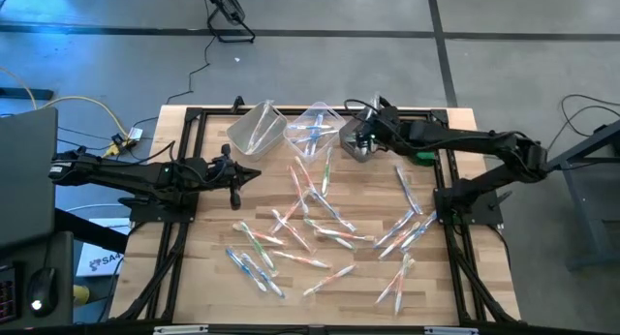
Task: Pick & Place Toothbrushes
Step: Put the green toothbrush into the black bin
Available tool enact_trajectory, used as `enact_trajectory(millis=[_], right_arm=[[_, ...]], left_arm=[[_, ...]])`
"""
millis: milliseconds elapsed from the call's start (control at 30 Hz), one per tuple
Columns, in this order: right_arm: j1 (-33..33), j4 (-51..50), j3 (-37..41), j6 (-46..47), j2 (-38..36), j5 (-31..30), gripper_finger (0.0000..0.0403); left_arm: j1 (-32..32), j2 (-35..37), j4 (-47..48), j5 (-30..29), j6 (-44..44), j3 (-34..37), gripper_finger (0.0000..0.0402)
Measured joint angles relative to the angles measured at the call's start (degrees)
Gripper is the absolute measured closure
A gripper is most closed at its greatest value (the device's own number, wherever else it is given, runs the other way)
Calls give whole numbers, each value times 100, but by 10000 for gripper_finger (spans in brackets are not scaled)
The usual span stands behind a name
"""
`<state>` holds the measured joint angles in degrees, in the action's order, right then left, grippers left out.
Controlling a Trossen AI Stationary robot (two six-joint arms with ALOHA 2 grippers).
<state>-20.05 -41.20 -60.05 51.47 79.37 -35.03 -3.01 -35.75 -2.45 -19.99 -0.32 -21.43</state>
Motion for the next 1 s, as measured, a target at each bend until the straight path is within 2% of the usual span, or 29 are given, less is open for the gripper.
enact_trajectory(millis=[400,833,1000], right_arm=[[-401,828,0,-440,669,-128,400],[-647,1072,0,-514,1605,-44,400],[-715,1119,0,-503,1879,169,400]], left_arm=[[1,0,1,-2,0,0,402],[0,0,2,-1,0,0,402],[0,1,1,-1,2,0,402]])
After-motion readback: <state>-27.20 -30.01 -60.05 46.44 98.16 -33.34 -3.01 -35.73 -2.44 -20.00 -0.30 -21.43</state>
